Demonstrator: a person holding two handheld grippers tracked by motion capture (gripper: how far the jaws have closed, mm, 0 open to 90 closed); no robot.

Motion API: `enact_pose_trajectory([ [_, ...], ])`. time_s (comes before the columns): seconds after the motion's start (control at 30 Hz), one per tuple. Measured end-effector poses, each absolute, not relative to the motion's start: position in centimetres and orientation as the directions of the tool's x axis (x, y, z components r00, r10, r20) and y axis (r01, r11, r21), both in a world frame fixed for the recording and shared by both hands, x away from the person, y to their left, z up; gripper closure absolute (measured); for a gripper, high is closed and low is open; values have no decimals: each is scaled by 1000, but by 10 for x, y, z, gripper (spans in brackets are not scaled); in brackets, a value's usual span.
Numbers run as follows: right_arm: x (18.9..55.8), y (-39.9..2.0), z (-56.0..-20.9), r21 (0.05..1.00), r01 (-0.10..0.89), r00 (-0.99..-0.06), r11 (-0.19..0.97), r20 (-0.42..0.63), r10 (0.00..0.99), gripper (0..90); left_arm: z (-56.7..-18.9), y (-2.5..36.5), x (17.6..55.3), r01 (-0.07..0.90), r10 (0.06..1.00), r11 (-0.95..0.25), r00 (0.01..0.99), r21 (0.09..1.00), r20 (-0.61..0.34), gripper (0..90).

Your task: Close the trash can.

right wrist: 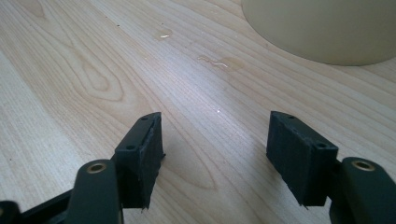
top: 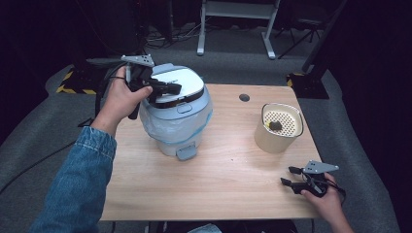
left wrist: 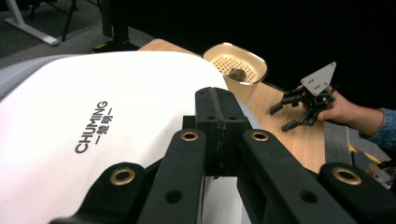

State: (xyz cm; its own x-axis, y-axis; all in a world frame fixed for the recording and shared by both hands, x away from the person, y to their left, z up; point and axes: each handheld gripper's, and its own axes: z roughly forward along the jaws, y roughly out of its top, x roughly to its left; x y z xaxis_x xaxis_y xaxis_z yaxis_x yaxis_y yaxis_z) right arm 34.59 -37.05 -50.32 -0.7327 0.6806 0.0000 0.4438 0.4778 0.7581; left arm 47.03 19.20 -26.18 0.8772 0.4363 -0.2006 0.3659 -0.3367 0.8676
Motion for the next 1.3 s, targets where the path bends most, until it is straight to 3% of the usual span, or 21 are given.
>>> enact_pose_trajectory([
  [0.27, 346, -370, -503, 758, 444, -733, 478, 0, 681, 365, -273, 185, 470, 341, 487, -358, 862, 869, -138, 900],
  [0.8, 346, -370, -503, 758, 444, -733, 478, 1, 680, 362, -276, 178, 465, 281, 486, -423, 873, 861, -46, 900],
  [1.0, 346, -370, -503, 758, 445, -733, 478, 2, 680, 359, -276, 174, 462, 212, 494, -450, 868, 867, 44, 900],
  [1.07, 346, -370, -503, 758, 445, -733, 478, 2, 680, 357, -274, 169, 457, 244, 544, -397, 839, 885, 13, 593],
  [1.1, 346, -370, -503, 758, 444, -734, 478, 2, 679, 356, -273, 169, 455, 243, 535, -381, 845, 892, -2, 532],
  [1.3, 346, -370, -503, 757, 444, -734, 478, 2, 679, 354, -264, 169, 428, 218, 532, -386, 846, 896, 23, 451],
])
